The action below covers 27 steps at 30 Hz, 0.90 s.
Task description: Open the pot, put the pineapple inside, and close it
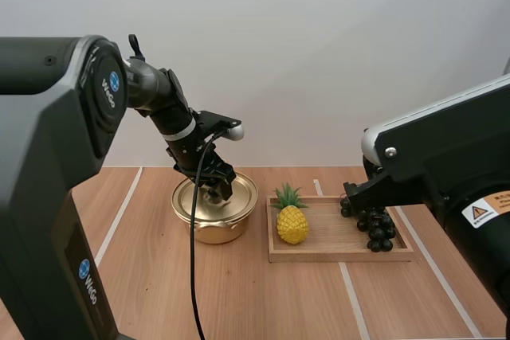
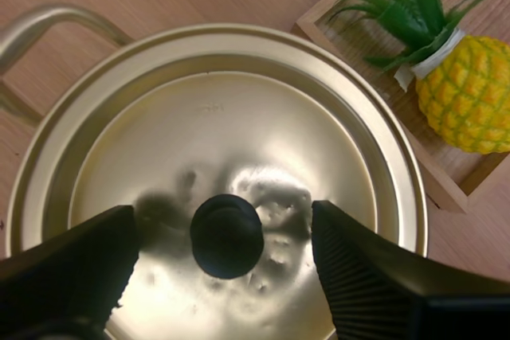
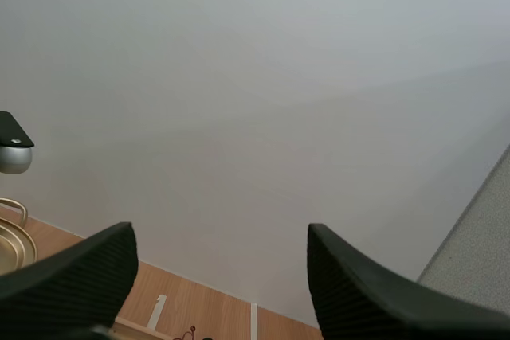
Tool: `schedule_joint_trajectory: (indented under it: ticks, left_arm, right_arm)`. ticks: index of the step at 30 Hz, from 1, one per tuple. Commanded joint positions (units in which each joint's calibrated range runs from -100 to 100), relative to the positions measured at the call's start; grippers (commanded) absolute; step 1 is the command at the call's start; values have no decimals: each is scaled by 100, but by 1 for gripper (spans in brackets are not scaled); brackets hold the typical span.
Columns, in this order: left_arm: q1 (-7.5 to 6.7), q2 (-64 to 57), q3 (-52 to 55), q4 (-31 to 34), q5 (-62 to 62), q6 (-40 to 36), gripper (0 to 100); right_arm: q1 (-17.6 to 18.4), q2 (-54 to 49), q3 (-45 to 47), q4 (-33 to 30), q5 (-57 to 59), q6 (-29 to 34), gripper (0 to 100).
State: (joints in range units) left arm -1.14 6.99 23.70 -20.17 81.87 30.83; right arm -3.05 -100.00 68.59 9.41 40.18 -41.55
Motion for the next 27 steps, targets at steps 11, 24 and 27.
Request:
schedule_joint_trajectory:
  ticks: [11, 24, 27]
  left_arm:
    - [-26, 1, -36, -96, 43, 295, 100]
    - [-26, -54, -83, -96, 191, 184, 0]
    - [-26, -215, -213, -96, 636, 175, 0]
  right_arm:
    - [-21, 0, -62, -26, -62, 12, 100]
    - [-21, 0, -62, -26, -47, 12, 100]
    - [-21, 0, -62, -26, -47, 12, 100]
